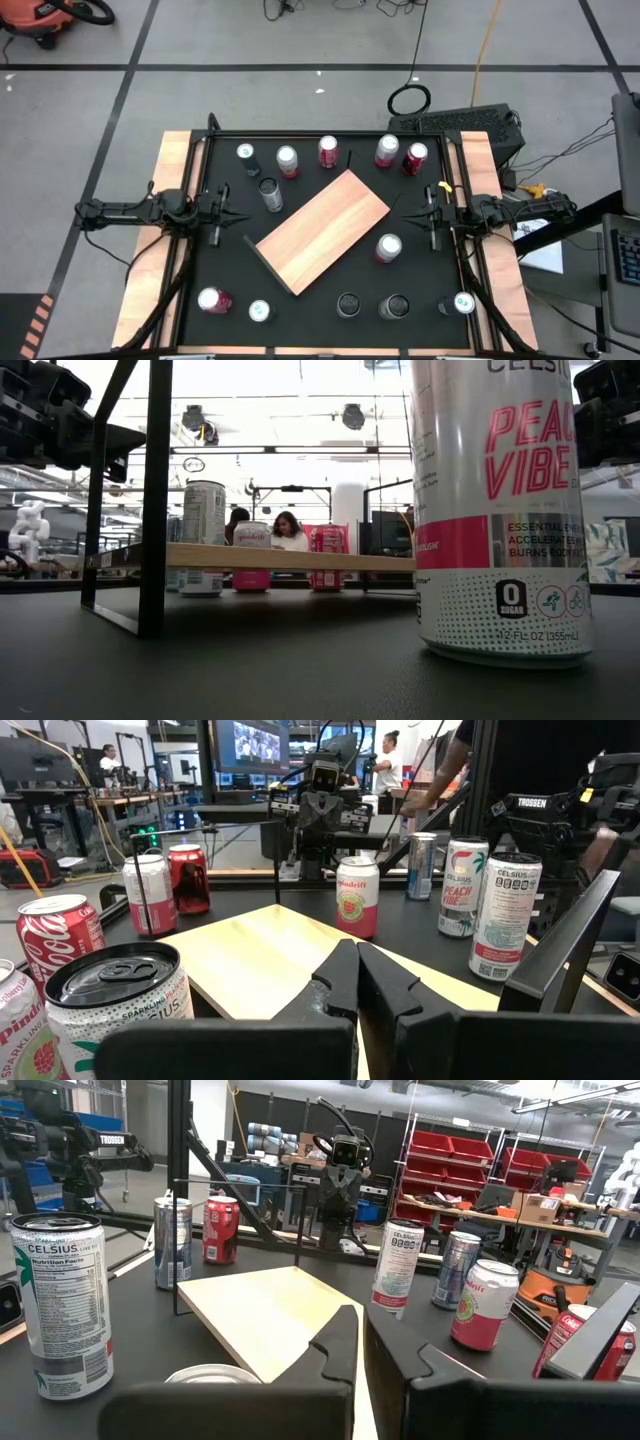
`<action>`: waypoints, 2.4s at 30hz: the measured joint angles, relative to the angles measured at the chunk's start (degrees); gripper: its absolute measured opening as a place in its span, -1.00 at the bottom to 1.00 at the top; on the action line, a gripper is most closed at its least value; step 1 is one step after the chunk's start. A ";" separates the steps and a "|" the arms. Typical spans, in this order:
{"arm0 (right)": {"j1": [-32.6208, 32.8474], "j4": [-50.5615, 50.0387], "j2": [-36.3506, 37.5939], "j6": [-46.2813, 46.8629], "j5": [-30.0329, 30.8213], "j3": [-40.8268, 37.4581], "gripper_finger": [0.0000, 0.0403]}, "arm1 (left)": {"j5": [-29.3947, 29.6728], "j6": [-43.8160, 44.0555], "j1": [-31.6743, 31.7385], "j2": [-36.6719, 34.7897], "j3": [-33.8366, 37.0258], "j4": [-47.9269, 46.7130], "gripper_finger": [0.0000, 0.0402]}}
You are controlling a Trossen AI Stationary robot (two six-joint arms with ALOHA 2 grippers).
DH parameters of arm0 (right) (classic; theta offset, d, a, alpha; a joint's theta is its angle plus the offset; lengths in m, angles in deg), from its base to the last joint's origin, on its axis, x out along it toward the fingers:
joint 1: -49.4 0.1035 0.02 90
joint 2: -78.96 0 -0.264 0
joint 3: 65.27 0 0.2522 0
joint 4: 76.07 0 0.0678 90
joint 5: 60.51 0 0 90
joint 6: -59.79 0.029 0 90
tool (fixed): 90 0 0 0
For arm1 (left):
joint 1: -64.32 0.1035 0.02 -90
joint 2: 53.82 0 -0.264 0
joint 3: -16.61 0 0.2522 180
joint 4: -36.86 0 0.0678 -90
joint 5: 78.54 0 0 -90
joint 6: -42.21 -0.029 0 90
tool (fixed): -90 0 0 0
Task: Place canned beverage on shelf
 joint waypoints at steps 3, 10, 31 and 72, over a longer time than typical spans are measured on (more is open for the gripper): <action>0.00 0.01 0.01 0.01 0.01 0.00 -1.00 | 0.00 -0.01 0.00 0.01 0.01 0.00 -1.00; 0.00 -0.01 0.00 0.00 0.01 -0.02 -1.00 | 0.00 0.00 0.00 0.02 0.01 0.00 -1.00; 0.02 -0.01 0.00 0.01 -0.01 -0.02 -1.00 | -0.01 0.00 0.00 0.01 0.01 0.00 -1.00; 0.01 0.60 0.01 2.38 0.04 -0.01 -1.00 | -0.01 0.01 0.00 0.00 0.00 0.00 -1.00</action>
